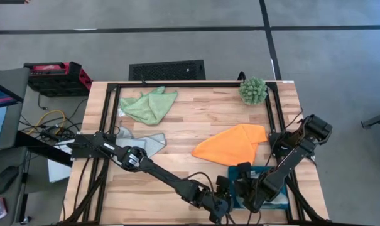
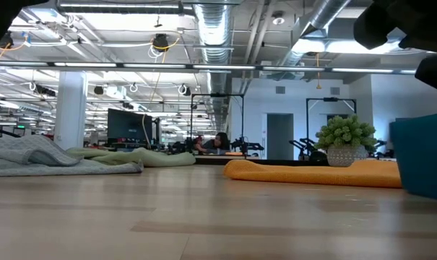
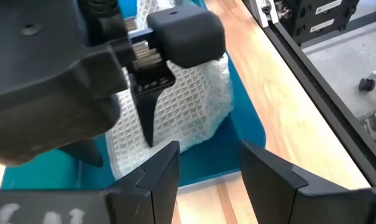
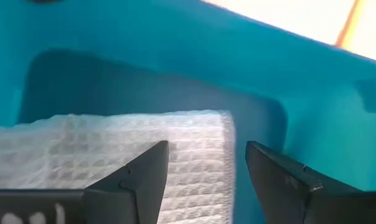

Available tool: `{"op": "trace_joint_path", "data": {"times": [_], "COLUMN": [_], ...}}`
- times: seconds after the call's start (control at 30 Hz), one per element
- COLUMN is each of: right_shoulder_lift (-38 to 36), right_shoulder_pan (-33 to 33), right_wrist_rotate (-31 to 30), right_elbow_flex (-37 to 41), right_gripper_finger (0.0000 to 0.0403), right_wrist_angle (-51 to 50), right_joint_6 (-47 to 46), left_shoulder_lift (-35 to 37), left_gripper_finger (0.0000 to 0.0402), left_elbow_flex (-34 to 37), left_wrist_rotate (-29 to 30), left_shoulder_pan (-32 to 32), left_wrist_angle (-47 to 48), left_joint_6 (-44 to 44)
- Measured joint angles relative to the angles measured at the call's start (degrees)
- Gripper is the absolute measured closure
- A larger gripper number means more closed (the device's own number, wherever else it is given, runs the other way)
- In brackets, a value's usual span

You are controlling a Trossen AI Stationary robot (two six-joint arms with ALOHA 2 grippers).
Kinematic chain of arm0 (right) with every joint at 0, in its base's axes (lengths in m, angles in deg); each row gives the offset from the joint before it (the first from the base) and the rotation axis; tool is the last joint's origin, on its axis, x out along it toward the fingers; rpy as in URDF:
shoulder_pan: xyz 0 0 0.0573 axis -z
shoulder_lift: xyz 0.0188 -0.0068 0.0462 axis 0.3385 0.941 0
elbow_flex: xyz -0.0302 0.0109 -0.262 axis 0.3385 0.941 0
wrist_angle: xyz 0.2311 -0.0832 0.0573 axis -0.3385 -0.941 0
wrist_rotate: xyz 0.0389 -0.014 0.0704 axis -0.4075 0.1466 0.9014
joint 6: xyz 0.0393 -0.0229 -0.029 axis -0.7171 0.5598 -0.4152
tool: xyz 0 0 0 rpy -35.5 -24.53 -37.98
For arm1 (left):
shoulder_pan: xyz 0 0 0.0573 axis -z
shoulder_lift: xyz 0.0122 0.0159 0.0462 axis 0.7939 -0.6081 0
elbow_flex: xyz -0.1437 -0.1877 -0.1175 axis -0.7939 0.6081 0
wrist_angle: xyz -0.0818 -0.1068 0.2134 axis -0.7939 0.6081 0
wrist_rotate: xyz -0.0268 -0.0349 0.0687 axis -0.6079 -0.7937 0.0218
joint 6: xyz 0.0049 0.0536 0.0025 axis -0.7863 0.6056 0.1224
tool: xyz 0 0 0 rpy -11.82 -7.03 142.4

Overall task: Fold microfiber towels
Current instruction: Put the folded right gray towel into the blue bin

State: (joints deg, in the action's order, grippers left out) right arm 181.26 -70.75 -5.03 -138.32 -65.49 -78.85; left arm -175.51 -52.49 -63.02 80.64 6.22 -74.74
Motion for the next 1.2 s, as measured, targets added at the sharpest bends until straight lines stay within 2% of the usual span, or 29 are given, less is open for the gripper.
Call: {"op": "trace_joint_path", "data": {"times": [0.43,0.7,0.93,1.2], "right_shoulder_lift": [-0.02,-0.55,-0.52,-0.52], "right_shoulder_pan": [1.36,0.32,1.57,4.28], "right_wrist_rotate": [-4.45,2.99,7.77,7.77], "right_elbow_flex": [0.00,-4.29,-2.14,-0.18], "right_gripper_finger": [0.0163,0.0163,0.0163,0.0163], "right_wrist_angle": [-3.68,-3.82,-4.05,-3.82], "right_joint_6": [-0.53,0.05,0.14,1.61], "left_shoulder_lift": [0.00,0.00,0.00,0.00], "left_gripper_finger": [0.0243,0.0243,0.0243,0.0243], "left_elbow_flex": [0.00,0.00,0.02,0.04], "left_wrist_rotate": [-1.51,-2.10,-2.04,-3.28], "left_shoulder_pan": [-0.18,-0.69,-0.78,-0.83], "left_wrist_angle": [0.21,0.23,0.22,0.22], "left_joint_6": [0.60,0.60,0.60,0.14]}}
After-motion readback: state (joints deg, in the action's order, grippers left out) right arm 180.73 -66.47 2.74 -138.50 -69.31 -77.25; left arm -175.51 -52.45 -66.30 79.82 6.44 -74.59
